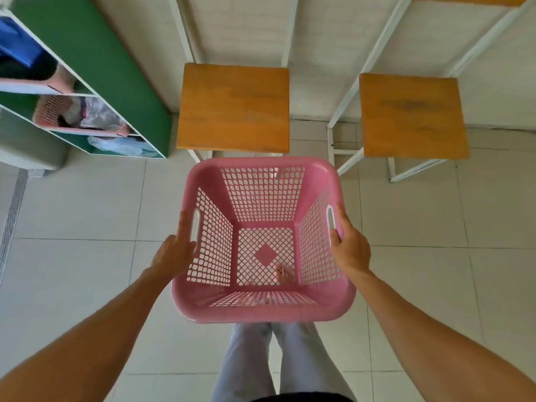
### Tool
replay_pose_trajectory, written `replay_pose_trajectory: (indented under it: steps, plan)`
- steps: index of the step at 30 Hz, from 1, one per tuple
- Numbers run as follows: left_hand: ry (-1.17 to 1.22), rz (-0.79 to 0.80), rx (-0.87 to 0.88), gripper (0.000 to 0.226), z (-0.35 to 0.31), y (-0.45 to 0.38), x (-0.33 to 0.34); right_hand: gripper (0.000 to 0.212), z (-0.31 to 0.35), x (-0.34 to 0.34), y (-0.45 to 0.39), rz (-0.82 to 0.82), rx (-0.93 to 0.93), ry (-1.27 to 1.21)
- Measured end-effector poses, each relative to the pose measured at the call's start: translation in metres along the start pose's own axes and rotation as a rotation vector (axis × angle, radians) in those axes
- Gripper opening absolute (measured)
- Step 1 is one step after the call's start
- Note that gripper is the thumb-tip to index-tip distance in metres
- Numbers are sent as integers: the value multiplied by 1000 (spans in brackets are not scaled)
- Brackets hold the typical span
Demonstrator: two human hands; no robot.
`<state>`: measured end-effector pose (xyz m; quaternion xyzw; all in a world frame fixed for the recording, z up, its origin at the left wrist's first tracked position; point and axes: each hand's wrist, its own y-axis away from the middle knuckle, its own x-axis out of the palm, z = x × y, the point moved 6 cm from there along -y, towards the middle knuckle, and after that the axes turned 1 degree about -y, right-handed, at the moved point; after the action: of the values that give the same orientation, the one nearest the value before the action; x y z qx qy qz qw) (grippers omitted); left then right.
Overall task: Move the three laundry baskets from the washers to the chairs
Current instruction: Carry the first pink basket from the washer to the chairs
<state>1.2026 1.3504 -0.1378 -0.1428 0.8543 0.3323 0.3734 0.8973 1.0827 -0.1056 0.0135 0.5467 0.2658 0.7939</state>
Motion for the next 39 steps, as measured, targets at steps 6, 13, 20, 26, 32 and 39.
replay_pose_trajectory:
  steps: [6,13,20,26,32,39]
  plan:
    - [50,145,50,129,20,-58,33,73,-23,64,-49,83,58,-22]
    - [29,29,10,120,52,-119,84,89,-56,132,-101,146,159,-86]
    - [-8,-122,-34,103,66,-141,108,89,-72,162,-125,70,92,-29]
    - [-25,-164,-33,108,70,-136,107,92,-70,172,-127,96,32,-16]
    - [-29,-176,-25,107,70,-139,108,89,-63,174,-139,97,47,-24]
    - [-48,-51,-205,114,61,-134,94,99,-51,159,-138,292,156,4]
